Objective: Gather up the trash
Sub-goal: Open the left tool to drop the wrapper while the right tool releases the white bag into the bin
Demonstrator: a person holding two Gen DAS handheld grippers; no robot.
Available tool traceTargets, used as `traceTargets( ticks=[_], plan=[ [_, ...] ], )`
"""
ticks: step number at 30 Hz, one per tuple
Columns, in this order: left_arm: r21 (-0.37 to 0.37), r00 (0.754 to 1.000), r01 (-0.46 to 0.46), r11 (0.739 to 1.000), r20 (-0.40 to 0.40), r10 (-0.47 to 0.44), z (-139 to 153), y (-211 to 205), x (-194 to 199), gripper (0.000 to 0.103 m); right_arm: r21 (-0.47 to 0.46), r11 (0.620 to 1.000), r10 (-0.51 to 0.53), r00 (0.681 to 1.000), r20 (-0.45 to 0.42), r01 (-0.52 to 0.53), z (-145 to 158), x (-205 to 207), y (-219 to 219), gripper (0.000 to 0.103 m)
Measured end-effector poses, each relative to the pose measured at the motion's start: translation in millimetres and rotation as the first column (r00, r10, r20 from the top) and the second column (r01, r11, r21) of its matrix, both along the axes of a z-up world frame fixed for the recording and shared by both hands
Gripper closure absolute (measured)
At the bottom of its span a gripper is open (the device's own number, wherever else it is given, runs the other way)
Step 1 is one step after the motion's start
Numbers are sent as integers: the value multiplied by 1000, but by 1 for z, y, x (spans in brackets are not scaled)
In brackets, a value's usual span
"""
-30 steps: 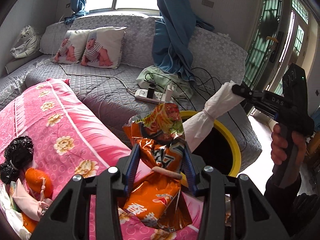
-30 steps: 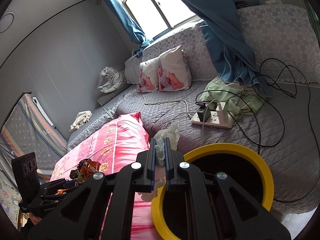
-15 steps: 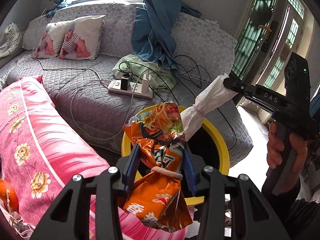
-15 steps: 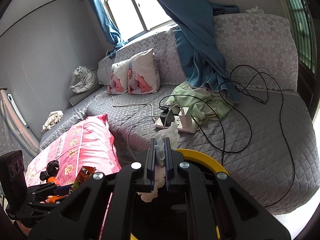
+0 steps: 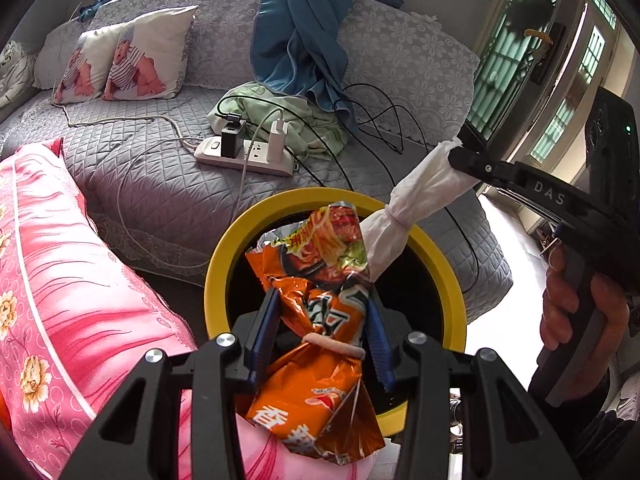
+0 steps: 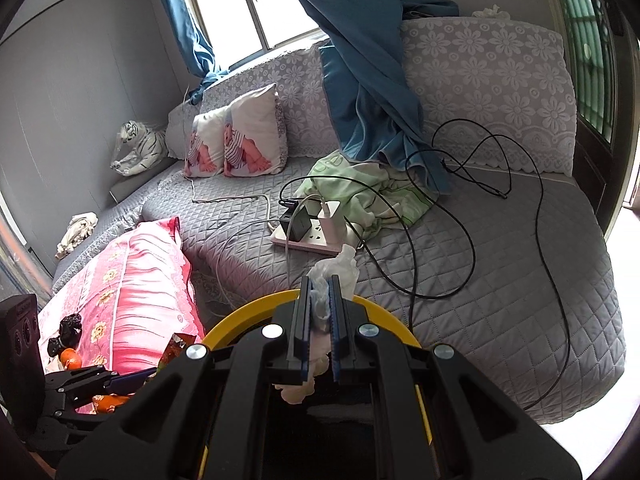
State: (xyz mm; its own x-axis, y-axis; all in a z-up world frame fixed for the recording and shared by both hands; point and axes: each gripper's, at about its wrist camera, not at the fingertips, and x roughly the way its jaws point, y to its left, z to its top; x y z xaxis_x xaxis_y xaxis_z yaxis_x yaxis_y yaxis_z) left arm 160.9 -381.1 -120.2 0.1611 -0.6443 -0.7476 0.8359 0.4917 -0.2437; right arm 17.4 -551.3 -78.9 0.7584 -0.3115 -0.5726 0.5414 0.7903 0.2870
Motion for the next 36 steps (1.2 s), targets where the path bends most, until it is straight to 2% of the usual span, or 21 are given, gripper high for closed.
traceTargets(
  ticks=[12, 15, 17, 18, 20, 27, 33, 35, 36],
  plan=[
    [27, 1000, -9, 1000, -21, 9, -16, -16, -1, 62, 21, 1000, 3, 999, -34, -2, -12, 3, -4, 95],
    [21, 999, -18, 1000, -32, 18, -17, -14, 0, 51, 28, 1000, 3, 999, -42, -2, -14, 5, -5, 94],
    [12, 999, -32, 999, -27, 32, -16, -10, 1, 36, 31, 999, -8, 999, -46, 9, -14, 5, -6, 93],
    [6, 999, -38, 999, -29, 38, -15, -9, 2, 34, 32, 999, -11, 999, -49, 12, -14, 5, -6, 90],
    [-1, 998, -47, 999, -35, 47, -14, -6, 4, 33, 39, 999, -14, 999, -45, 16, -13, 5, -7, 87],
    [-34, 994, -98, 995, -45, 96, -4, 16, 13, 33, 18, 1000, -15, 999, -38, 16, -2, 3, -1, 85],
    [-72, 987, -161, 984, -28, 159, 21, 55, 19, 33, 8, 999, 37, 999, -28, -37, 9, 9, 17, 84],
    [-82, 983, -185, 979, -17, 184, 30, 73, 21, 33, 1, 998, 68, 997, -21, -68, 13, 13, 29, 81],
    [-86, 980, -199, 976, -11, 199, 35, 84, 22, 33, 1, 996, 86, 996, -16, -86, 15, 15, 35, 76]
  ],
)
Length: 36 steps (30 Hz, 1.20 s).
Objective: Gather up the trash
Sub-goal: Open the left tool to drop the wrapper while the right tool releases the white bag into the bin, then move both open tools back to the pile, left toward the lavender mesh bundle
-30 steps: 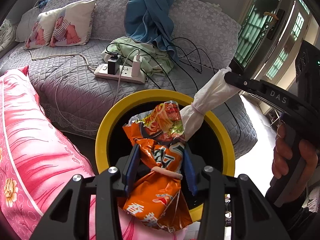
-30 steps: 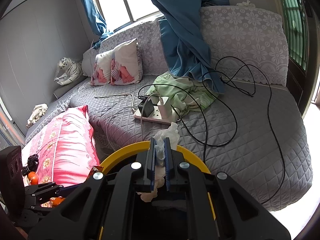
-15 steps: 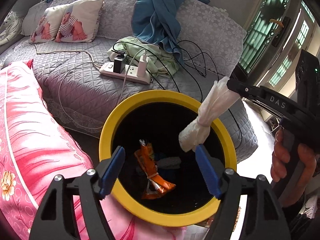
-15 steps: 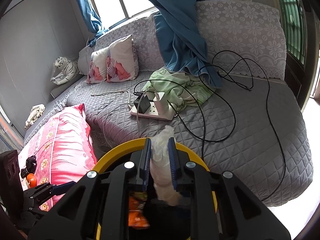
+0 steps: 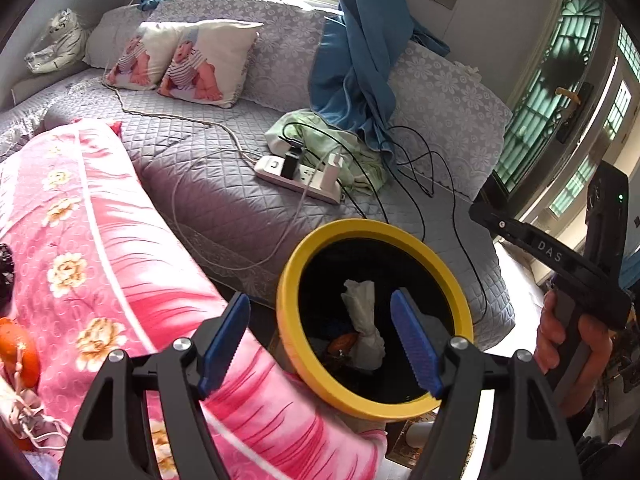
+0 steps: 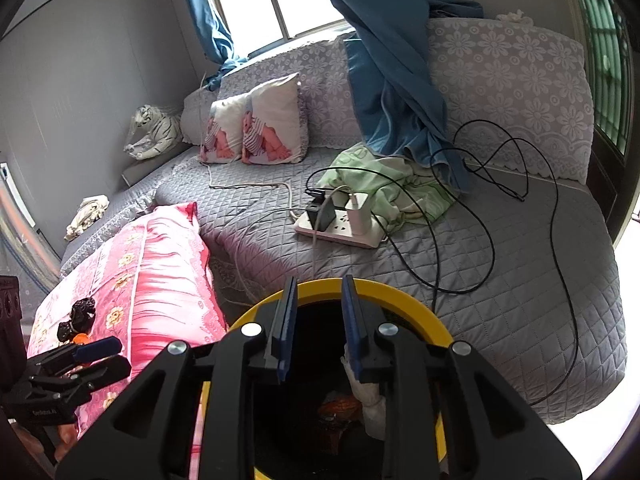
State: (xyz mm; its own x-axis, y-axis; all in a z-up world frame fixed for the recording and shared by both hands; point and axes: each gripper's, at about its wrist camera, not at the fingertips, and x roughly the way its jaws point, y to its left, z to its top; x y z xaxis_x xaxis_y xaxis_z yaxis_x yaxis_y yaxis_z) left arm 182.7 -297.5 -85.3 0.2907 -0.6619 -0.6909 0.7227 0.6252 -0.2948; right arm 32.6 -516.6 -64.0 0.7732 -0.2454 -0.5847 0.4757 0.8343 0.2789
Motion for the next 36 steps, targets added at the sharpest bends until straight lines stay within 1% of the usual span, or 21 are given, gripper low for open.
traceTargets(
  ticks=[1, 5, 8, 9, 11, 12, 13, 15, 18, 20, 21, 23, 25, 27, 29, 31, 33, 36],
  plan=[
    [-7, 1000, -10, 1000, 5, 10, 5, 10, 1, 33, 1, 1000, 18, 1000, 5, -18, 2, 3, 7, 74],
    [-11, 997, -73, 997, 32, 74, 19, 54, 5, 33, -17, 995, 102, 995, 10, -102, 9, 20, 37, 74],
    [-8, 990, -124, 992, 61, 124, 28, 89, 8, 32, -18, 984, 179, 984, 13, -179, 13, 35, 62, 73],
    [-8, 988, -139, 990, 67, 139, 31, 101, 9, 31, -20, 979, 205, 979, 11, -204, 14, 41, 71, 73],
    [-4, 979, -185, 983, 86, 184, 35, 128, 9, 25, -25, 966, 258, 966, 11, -258, 15, 52, 91, 72],
    [-4, 974, -205, 979, 94, 205, 38, 141, 9, 25, -28, 958, 285, 959, 11, -284, 15, 58, 101, 71],
    [-2, 969, -226, 974, 99, 225, 40, 154, 9, 24, -30, 950, 310, 951, 12, -309, 16, 63, 110, 68],
    [3, 957, -271, 963, 105, 269, 43, 178, 9, 20, -27, 931, 363, 932, 14, -363, 16, 74, 130, 64],
    [6, 936, -336, 942, 115, 333, 46, 216, 3, 18, -26, 898, 440, 898, 4, -439, 14, 91, 160, 62],
    [11, 921, -376, 927, 114, 372, 45, 240, -3, 15, -29, 877, 480, 877, 3, -479, 12, 102, 179, 60],
    [12, 916, -390, 921, 110, 386, 44, 251, -6, 15, -24, 866, 500, 866, 1, -500, 11, 108, 188, 58],
    [20, 905, -417, 909, 108, 412, 41, 270, -15, 14, -3, 843, 538, 843, -2, -538, 8, 119, 202, 57],
    [29, 894, -440, 898, 104, 435, 37, 285, -26, 13, 6, 821, 571, 821, -3, -571, 5, 129, 215, 54],
    [37, 889, -453, 891, 85, 449, 30, 295, -36, 13, -2, 797, 603, 797, -6, -603, 2, 136, 229, 50],
    [45, 888, -457, 888, 68, 454, 21, 298, -47, 13, -18, 779, 626, 780, -19, -626, -1, 143, 241, 50],
    [61, 890, -455, 888, 61, 452, 12, 298, -56, 13, -25, 768, 639, 768, -46, -640, -6, 151, 252, 50],
    [70, 897, -442, 894, 54, 439, 4, 296, -63, 13, -20, 755, 653, 754, -71, -655, -12, 160, 261, 50],
    [77, 906, -423, 903, 63, 419, -4, 288, -70, 13, -19, 736, 672, 734, -99, -677, -19, 170, 272, 50]
  ],
)
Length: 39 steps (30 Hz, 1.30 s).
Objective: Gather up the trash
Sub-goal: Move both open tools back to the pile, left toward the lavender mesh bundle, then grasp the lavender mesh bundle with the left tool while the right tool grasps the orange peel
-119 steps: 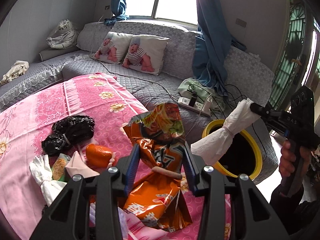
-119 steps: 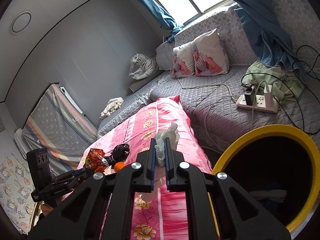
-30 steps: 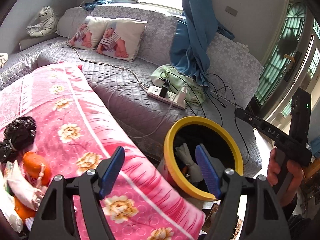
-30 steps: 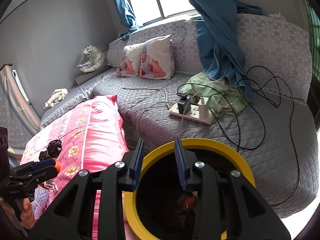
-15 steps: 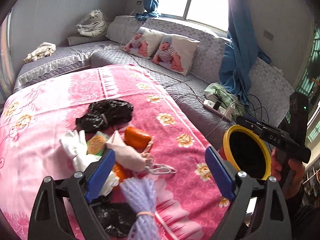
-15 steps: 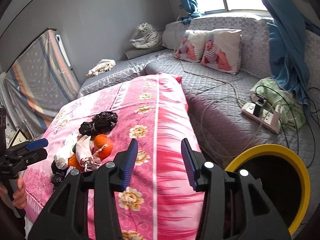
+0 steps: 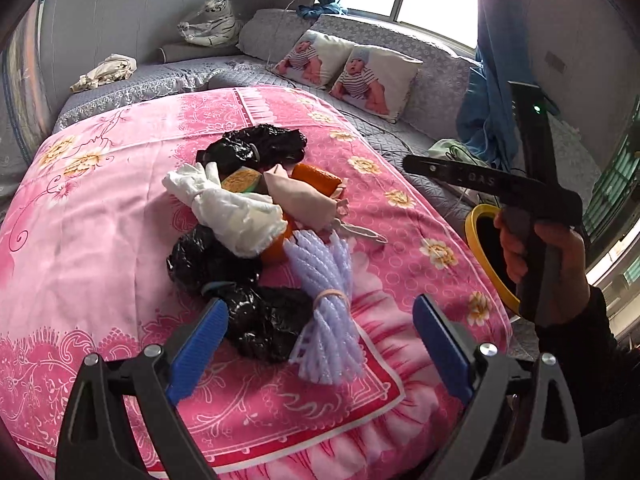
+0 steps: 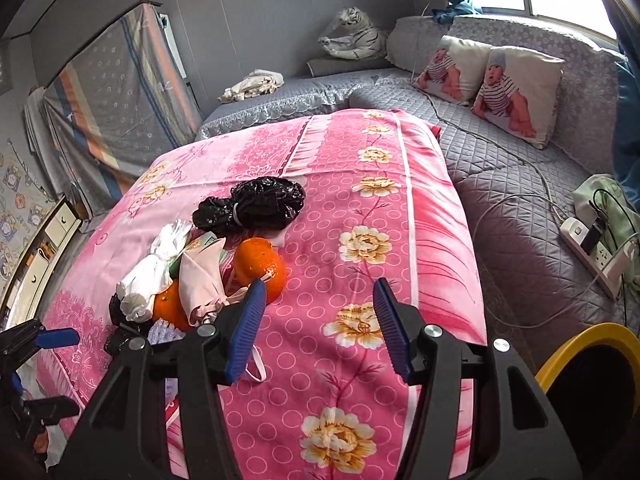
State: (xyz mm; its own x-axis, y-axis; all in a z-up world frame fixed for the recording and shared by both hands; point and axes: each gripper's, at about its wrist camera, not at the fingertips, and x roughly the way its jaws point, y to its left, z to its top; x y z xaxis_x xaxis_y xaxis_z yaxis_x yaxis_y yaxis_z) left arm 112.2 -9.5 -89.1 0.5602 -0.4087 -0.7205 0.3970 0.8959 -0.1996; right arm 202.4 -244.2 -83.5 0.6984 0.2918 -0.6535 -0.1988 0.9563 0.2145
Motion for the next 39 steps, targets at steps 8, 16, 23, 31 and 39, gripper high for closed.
traceTargets(
  ticks=[8, 16, 23, 31, 39],
  plan=[
    [1, 1000, 27, 1000, -15, -27, -15, -11, 3, 13, -77, 992, 100, 994, -53, -104, -11, 30, 35, 50],
    [1, 999, 30, 1000, -24, -30, -19, -14, 4, 13, -147, 974, 160, 983, -90, -172, -19, 50, 61, 50],
    [15, 999, 44, 999, 0, -44, -14, -20, 0, 13, -180, 966, 171, 980, -99, -186, -24, 59, 67, 50],
    [22, 999, 51, 998, -20, -50, -19, -29, 11, 23, -206, 957, 183, 976, -115, -203, -30, 67, 73, 50],
    [52, 995, 78, 996, -60, -75, -35, -44, 22, 34, -202, 953, 205, 971, -121, -226, -33, 73, 80, 50]
  ],
)
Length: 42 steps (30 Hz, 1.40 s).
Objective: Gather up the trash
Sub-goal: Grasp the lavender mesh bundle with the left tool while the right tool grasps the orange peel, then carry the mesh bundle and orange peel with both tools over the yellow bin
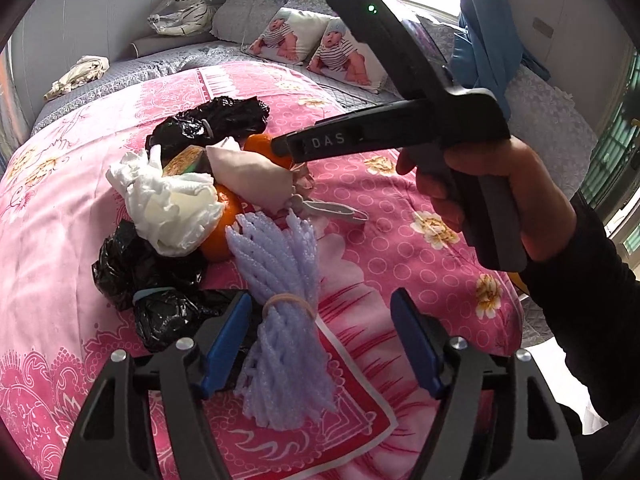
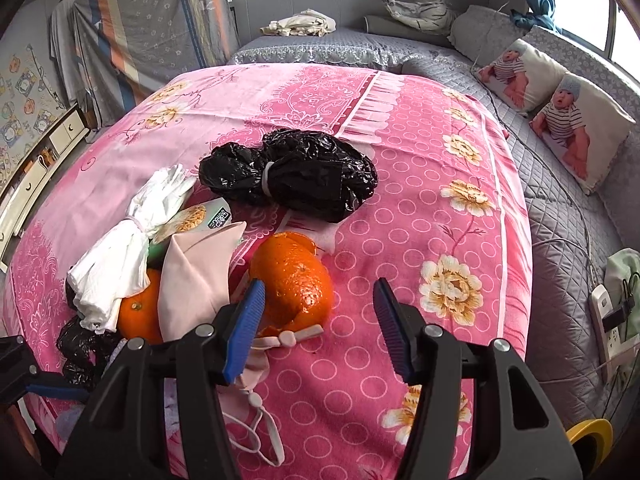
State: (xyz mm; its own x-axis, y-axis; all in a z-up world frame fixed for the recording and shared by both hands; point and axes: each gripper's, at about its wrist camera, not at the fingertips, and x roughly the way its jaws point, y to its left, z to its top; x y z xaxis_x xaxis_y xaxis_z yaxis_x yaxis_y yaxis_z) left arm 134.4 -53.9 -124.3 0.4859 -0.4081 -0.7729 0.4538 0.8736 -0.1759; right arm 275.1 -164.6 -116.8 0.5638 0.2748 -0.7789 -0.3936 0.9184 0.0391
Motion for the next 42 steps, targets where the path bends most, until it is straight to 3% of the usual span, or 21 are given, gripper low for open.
traceTargets(
  ticks=[3, 5, 8, 15, 19, 21, 30, 42],
  plan=[
    [5, 999, -10, 1000, -37, 10, -9, -1, 7, 45, -23, 1000, 7, 1000, -2, -7, -1, 2, 4, 49],
    [1, 998, -18, 1000, -65, 18, -15, -1, 12, 60, -7, 1000, 9, 1000, -15, -9, -3, 6, 5, 49],
    [3, 996, -24, 1000, -87, 24, -22, -2, 16, 75, 15, 1000, 17, 999, -32, -16, -5, 11, 6, 48],
    [-11, 995, -27, 1000, -95, 26, -24, -2, 18, 77, 28, 999, 31, 997, -74, -29, -14, 20, 17, 49],
    [-19, 995, -27, 999, -97, 25, -22, 0, 17, 78, 49, 999, 28, 996, -90, -24, -15, 21, 18, 64],
    [-28, 995, -26, 999, -94, 23, -19, 2, 14, 78, 40, 999, 22, 997, -80, -19, -13, 18, 18, 67],
    [-61, 999, -23, 998, -50, 20, 3, 14, -5, 78, 71, 996, -47, 999, -27, 49, 10, 0, -11, 68],
    [-65, 998, -59, 996, -5, 58, 22, 27, -14, 78, 216, 973, -77, 997, 6, 74, 50, -44, -49, 69]
  ],
)
